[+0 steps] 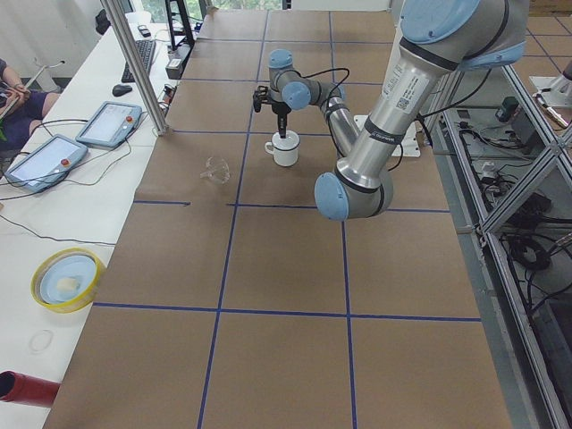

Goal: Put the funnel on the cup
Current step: 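Lift the white funnel out of the mug with the left gripper, then lower the white funnel onto the table beside the mug, open left gripper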

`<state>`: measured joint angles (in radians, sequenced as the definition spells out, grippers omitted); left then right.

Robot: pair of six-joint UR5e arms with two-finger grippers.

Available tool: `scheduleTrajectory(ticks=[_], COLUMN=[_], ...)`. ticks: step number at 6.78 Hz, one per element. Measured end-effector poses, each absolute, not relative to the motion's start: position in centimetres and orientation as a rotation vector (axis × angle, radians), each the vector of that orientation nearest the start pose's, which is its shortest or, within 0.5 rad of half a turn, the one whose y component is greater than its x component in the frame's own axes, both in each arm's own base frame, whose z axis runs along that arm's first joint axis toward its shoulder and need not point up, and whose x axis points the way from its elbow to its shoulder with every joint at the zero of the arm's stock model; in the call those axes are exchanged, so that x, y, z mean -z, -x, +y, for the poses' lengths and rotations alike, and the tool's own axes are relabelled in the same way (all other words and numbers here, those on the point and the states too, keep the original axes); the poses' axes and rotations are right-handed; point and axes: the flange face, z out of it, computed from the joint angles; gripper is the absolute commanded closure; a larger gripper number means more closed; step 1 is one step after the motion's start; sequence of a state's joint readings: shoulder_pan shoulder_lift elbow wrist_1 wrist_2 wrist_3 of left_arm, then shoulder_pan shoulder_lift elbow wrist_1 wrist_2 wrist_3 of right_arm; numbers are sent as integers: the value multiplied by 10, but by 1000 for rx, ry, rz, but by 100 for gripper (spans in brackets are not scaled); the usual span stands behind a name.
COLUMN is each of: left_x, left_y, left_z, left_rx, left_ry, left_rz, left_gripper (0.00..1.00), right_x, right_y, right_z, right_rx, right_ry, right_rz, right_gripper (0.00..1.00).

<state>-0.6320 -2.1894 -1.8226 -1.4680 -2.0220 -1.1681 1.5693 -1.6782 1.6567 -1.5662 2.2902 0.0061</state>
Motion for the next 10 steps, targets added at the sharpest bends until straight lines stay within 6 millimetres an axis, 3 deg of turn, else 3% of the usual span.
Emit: scheduleTrajectory(ticks=[2,4,5,6,7,8,10], left_x=[-191,-170,-173,-191,-222,-256,-317], left_y=[-447,-412,-389,-368,-355,-351,-365], left_z=[-440,-428,-429,-429,-426,-425,-437], left_rx=[64,81,94,94,90,91,91], left_ry=[4,-1,-17,-40,-69,-96,-100], left_rz=[878,869,863,859,854,849,832], left_gripper=[100,100,100,100,100,100,100], right_x=[-670,-670,-670,-670,-670,-670,-670], right_y=[-67,-67,-67,-67,-67,-67,-67], right_z=[-445,-445,-445,-445,-445,-445,-445], right_rx=[-10,-10,-10,-10,-11,-11,-11], right_ry=[19,19,19,19,19,19,19], right_rz=[-719,-719,-719,-719,-719,-719,-719], right_gripper=[0,0,0,0,0,0,0])
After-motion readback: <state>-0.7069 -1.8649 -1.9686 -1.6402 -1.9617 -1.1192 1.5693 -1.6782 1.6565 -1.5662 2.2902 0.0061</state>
